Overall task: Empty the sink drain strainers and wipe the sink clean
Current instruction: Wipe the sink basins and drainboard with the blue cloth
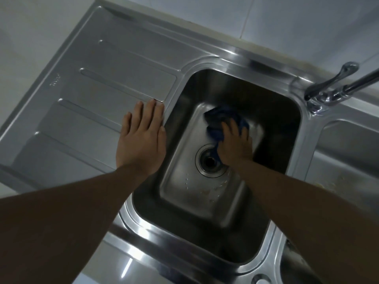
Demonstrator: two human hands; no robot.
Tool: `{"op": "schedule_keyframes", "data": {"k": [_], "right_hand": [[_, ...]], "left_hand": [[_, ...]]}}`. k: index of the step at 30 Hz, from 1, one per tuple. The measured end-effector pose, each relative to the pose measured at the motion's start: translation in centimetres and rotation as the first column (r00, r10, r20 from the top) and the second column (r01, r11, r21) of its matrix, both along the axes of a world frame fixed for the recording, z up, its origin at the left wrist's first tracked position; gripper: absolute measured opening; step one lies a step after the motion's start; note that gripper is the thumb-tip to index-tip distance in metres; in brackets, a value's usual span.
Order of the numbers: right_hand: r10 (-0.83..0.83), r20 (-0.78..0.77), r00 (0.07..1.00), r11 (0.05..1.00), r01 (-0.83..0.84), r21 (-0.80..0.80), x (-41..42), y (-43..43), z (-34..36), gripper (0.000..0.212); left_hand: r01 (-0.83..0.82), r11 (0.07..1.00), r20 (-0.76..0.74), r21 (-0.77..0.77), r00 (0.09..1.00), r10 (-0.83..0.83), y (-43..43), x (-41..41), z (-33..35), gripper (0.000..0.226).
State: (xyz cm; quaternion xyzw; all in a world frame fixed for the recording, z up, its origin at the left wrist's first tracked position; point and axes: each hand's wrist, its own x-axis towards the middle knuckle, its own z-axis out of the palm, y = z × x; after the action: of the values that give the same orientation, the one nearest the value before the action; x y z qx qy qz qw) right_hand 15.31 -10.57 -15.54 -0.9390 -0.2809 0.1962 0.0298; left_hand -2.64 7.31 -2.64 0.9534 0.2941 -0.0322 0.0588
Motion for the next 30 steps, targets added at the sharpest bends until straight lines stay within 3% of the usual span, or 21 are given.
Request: {"op": "schedule_keyframes", "data": {"k": [2,4,6,8,10,15,18,20,22,24,27,30], "right_hand": [[-0.233,-0.047,0.971,0.972,0.234,0.02,0.2,1.0,0.3,0.066],[-0.297,-0.1,0.95,0.954,0.3,0.022,-0.9,2.2,0.5,0.065],[-0.214,-0.098,0.972,0.974,0.22,0.06,-2.4,3.3,0.6,0.063],[0.034,-0.054,0.998,0.991,-0.026,0.134,-4.5,4.0,0.9,0.06],[0.278,-0.026,0.96,0.944,-0.268,0.193,-7.4,4.0,0.8,0.058],[0.547,-0.056,0.835,0.826,-0.528,0.195,-11.0,0.5,0.2,0.065],[0.508,-0.043,0.86,0.856,-0.498,0.14,-9.0,1.1,0.0,0.067],[0.296,-0.116,0.948,0.949,-0.278,0.149,-9.3,2.6,0.2,0.069],[0.175,-0.16,0.971,0.973,-0.146,0.179,-11.1,3.2,0.4,0.069],[0.291,-0.102,0.951,0.94,-0.265,0.217,-13.0,2.3,0.5,0.067],[0.542,-0.068,0.837,0.819,-0.509,0.265,-13.4,-0.1,0.1,0.064],[0.565,-0.063,0.823,0.81,-0.539,0.231,-11.8,0.1,-0.1,0.063]], "left_hand": [[-0.006,1.0,0.003,0.003,1.0,0.006,-0.1,0.0,-0.1,0.06],[-0.005,1.0,0.004,0.005,1.0,0.005,-0.1,0.0,-0.1,0.06],[-0.003,1.0,0.004,0.009,1.0,0.003,0.0,-0.1,-0.2,0.06],[0.002,1.0,0.01,0.014,1.0,-0.003,0.1,-0.1,-0.2,0.059],[0.005,1.0,0.015,0.019,1.0,-0.005,0.1,-0.1,-0.3,0.059],[-0.004,1.0,0.018,0.027,1.0,0.004,0.0,-0.1,-0.5,0.058],[-0.002,1.0,0.023,0.028,1.0,0.001,0.1,-0.1,-0.5,0.058],[-0.001,1.0,0.029,0.022,1.0,0.0,0.1,-0.1,-0.6,0.057],[-0.001,1.0,0.032,0.019,0.999,0.001,0.1,-0.2,-0.6,0.058],[-0.004,1.0,0.028,0.031,1.0,0.003,0.1,-0.2,-0.6,0.058],[-0.009,0.999,0.029,0.044,1.0,0.008,0.1,-0.1,-0.6,0.058],[-0.012,0.999,0.021,0.043,1.0,0.011,0.0,-0.1,-0.6,0.058]]}}
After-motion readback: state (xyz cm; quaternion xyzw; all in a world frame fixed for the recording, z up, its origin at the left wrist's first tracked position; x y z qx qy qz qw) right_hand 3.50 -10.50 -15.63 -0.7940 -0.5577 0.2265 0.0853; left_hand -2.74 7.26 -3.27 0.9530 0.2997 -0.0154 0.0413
